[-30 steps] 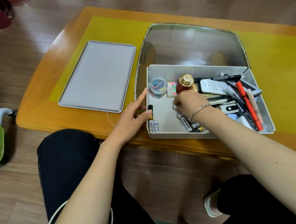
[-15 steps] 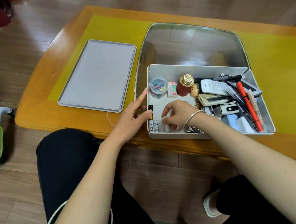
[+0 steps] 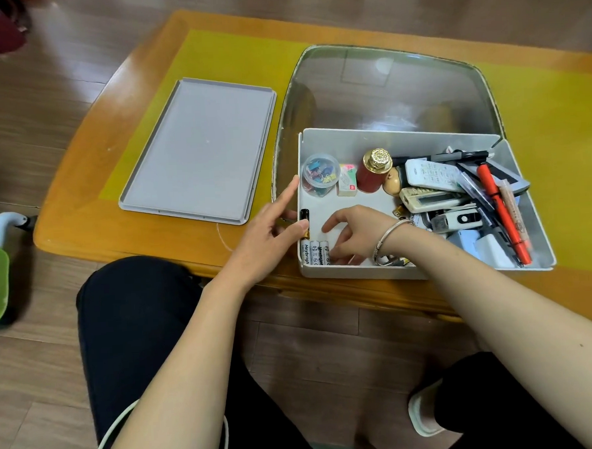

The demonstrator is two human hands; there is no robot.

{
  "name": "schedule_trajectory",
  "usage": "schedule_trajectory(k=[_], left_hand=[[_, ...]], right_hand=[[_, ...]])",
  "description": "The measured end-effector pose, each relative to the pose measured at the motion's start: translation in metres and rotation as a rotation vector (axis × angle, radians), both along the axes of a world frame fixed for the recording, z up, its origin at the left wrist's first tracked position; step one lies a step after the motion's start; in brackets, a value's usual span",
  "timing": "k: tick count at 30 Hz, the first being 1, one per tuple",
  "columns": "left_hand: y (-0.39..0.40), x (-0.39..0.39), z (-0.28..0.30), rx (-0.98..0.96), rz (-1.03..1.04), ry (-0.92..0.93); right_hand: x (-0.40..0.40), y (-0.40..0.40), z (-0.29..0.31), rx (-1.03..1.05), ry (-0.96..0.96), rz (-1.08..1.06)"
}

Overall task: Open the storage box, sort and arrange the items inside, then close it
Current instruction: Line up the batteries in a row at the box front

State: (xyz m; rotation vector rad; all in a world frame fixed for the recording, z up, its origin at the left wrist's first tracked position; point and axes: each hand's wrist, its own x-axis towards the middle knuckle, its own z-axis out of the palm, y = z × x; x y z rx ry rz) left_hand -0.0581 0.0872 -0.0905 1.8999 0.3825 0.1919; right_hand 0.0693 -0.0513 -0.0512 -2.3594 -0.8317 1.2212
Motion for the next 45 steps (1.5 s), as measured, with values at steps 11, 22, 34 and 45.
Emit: schedule_trajectory(k=[11, 22, 34, 45], left_hand=[[0.001, 0.001, -0.001, 0.013, 0.002, -0.003], [0.001, 0.000, -0.001, 0.005, 0.001, -0.008], [-0.001, 0.001, -0.003, -0.012, 0.004, -0.002], [-0.001, 0.001, 0.001, -0.009, -0.003, 0.000]], right_hand=[[0.021, -0.026, 0.030, -0.073, -0.318, -0.061], [0.014, -0.025, 0.006, -0.290, -0.555, 0.117], [0.012, -0.020, 0.011, 0.016, -0.193, -0.103], [0.006, -0.011, -0.001, -0.039, -0.166, 0.070]])
